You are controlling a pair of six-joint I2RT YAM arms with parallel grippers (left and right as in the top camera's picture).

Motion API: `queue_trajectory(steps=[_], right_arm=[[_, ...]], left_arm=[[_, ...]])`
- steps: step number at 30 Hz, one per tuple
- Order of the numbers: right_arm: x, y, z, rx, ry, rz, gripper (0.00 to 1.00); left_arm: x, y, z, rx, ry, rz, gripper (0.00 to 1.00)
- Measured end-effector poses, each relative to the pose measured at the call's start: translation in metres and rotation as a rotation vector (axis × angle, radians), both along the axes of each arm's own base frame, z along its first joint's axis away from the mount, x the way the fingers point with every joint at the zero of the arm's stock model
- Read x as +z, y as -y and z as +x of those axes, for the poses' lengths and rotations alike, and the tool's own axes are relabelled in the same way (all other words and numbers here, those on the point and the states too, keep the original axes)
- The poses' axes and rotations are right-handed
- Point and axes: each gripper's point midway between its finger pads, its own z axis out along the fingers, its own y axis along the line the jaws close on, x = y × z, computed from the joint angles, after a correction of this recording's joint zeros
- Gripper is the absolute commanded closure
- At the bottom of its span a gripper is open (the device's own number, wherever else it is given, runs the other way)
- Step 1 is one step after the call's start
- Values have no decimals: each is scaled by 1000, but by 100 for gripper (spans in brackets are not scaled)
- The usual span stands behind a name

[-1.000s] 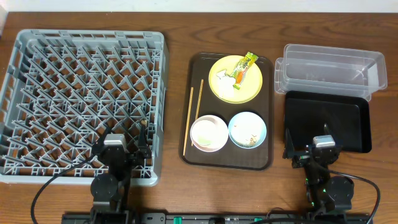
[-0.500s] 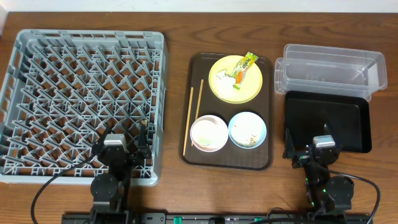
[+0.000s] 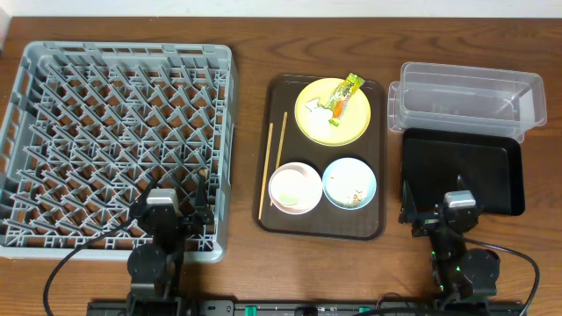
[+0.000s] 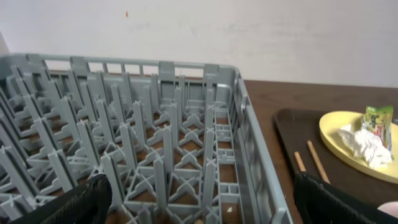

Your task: Sort waste into correct bins and load items into the dishwasher

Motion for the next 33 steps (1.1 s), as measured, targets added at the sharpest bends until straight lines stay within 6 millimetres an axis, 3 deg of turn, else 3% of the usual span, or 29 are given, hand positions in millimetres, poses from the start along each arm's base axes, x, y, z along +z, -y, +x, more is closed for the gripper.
queue_trajectory(steps=[6, 15, 21, 27, 33], right_arm=[[3, 0, -2, -1, -20, 9, 1], [45, 4, -4, -25, -82, 4, 1], [63, 1, 17, -13, -212, -2, 1], [84, -15, 50, 66, -321, 16, 1], [114, -38, 72, 193, -302, 50, 1]], left_arm=[[-10, -1, -5, 3, -145, 7, 5], [21, -1, -3, 3, -322, 16, 5], [25, -1, -5, 3, -538, 26, 5], [38, -1, -15, 3, -752, 36, 5], [49, 3, -16, -17, -813, 27, 5]])
